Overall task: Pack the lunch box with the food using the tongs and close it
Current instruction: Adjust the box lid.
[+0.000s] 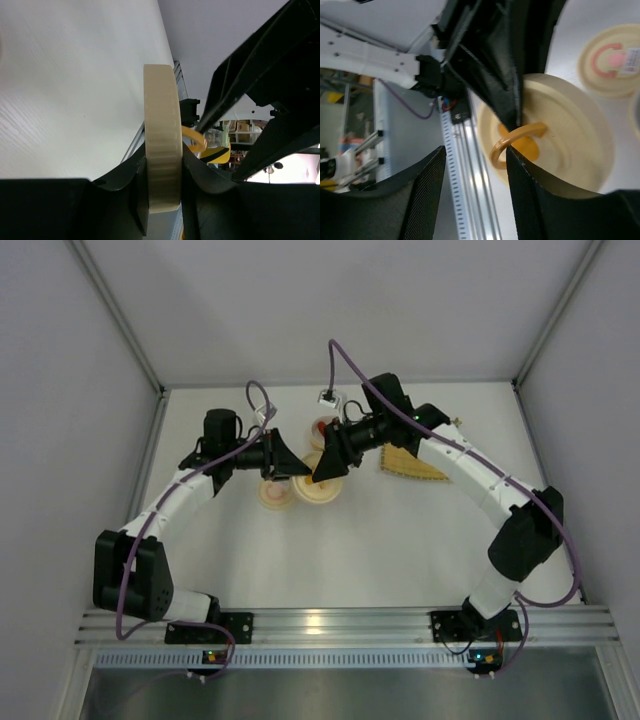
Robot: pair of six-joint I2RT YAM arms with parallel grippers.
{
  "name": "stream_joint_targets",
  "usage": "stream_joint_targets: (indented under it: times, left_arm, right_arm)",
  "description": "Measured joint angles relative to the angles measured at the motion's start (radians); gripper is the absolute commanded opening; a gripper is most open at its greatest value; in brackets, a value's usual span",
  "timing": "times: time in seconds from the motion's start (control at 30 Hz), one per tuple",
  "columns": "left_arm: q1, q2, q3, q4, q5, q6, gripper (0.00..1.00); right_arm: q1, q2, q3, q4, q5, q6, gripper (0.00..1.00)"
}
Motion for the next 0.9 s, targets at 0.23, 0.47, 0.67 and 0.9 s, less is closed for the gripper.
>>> stream_joint_targets:
  times: [0.23,0.47,0.67,0.9]
  left_arm:
    - [-0.01,0.0,-0.002,0.001,-0.022,0.004,0.0]
    - [-0.006,0.0,-0.003,0.006,-0.036,0.003,0.0]
    - [0.034,-0.011,-0.023,0.027,-0.065,-0.037,0.0]
    - [0.061,-0.067,-0.08,0.086,-0.145,-0.145,0.0]
  right_arm:
    - [-0.016,-0.002,-0.076,0.2,-0.304,0.222,0.46]
    - [-0.039,-0.011,-0.08,0.234,-0.323,0.239,0.5]
    - [-0.12,-0.062,-0.079,0.172,-0.064,0.122,0.58]
    - [-0.087,-0.122,0.007,0.106,0.193,-0.05,0.62]
